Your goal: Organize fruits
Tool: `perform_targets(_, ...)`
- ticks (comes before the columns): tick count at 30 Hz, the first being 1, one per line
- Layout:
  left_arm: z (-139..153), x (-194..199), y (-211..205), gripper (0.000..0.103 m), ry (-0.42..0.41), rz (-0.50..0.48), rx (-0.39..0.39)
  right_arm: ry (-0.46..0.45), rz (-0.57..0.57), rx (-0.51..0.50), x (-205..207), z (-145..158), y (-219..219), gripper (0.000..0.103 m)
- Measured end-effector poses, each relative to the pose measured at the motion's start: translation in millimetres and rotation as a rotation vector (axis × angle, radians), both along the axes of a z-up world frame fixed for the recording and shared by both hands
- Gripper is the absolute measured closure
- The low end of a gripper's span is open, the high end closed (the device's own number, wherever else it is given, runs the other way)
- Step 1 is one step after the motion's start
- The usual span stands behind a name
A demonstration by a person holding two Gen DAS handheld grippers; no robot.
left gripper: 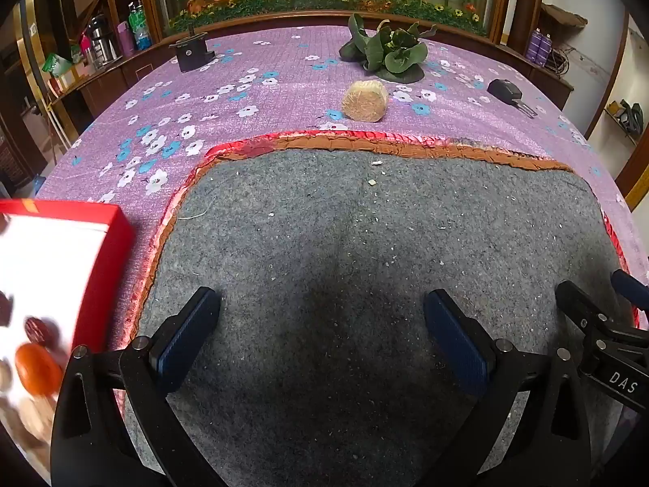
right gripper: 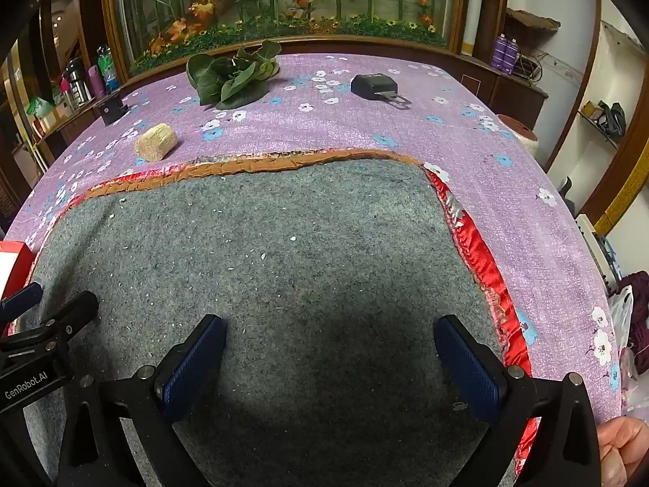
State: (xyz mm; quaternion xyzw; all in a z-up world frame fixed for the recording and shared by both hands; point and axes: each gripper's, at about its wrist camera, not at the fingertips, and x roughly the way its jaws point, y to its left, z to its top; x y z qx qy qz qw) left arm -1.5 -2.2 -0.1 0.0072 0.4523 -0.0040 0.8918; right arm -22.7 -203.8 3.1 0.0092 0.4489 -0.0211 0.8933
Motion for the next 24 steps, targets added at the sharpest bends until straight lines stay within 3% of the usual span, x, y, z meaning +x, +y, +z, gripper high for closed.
perform_targets(24, 0.1, 1.5, 2.3, 0.000, 0.000, 0.001, 0.000, 0.001, 0.000, -0.001, 0.6, -0.1, -1.6, 0.000)
